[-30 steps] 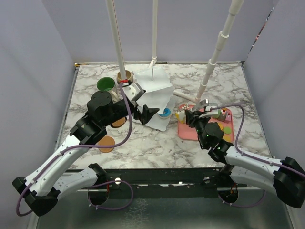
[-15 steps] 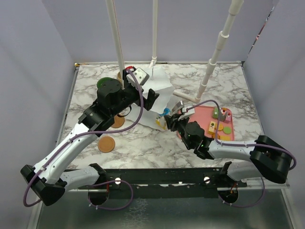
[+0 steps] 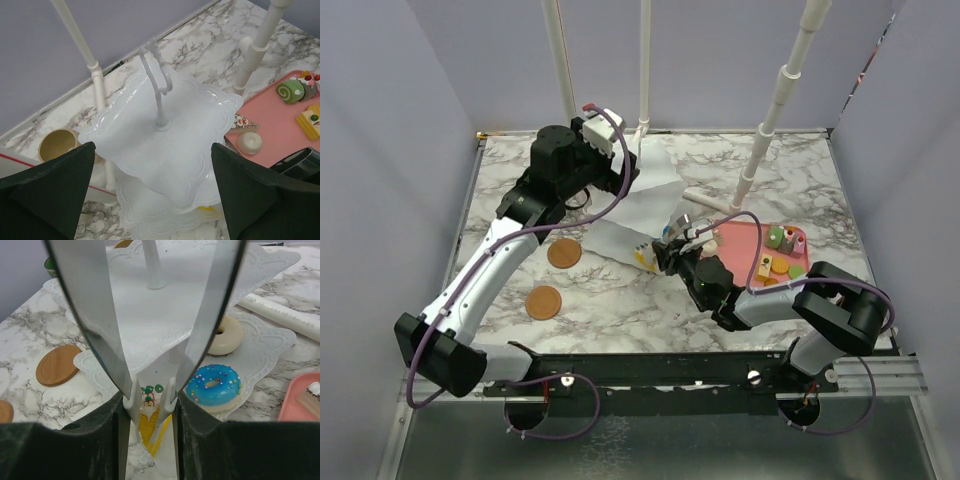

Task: Serve the afternoon tea
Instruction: Place the desert on the desert table, then adjust the desert table at the center of the board.

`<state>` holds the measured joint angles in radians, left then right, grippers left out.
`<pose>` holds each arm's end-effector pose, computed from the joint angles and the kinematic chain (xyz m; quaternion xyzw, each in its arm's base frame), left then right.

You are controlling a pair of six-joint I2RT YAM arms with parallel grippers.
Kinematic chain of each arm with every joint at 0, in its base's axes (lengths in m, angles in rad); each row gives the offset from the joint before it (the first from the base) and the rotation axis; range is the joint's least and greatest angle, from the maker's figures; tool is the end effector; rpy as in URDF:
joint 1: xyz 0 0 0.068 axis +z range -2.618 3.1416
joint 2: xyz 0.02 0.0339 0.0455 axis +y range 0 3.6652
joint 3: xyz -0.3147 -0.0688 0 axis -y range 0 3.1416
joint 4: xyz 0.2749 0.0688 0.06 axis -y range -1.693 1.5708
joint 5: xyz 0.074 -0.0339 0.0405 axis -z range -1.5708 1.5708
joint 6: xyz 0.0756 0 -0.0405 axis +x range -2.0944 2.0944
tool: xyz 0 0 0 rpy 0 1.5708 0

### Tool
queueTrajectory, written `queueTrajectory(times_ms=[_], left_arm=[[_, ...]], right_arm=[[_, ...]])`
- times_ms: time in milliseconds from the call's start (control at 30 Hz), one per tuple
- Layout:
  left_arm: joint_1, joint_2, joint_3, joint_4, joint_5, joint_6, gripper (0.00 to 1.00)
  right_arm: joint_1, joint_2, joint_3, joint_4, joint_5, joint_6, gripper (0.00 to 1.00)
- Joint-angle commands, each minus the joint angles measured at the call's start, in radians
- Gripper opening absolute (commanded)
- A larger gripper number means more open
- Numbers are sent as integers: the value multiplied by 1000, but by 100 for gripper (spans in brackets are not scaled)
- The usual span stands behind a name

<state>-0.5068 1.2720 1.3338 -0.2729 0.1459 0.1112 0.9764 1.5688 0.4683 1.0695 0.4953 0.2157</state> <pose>0.2950 -0.1764 0.4599 0.2795 0.7249 -0.1788 0.6036 0.2190 0.2598 0.2060 -0.1000 0.7097 0.2332 0.6573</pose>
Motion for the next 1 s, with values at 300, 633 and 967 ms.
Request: queueTrajectory(times_ms=[300,633,967], left_arm=[[103,170,134,-31,463,119,95],[104,266,176,-32,524,180,84],[101,334,188,-9,488,121,53]], right_arm=[[5,-58,-73,73,72,-9,40],[4,-69,-60,67,79,-16,56],[-3,-119,-80,59,94,-25,58]])
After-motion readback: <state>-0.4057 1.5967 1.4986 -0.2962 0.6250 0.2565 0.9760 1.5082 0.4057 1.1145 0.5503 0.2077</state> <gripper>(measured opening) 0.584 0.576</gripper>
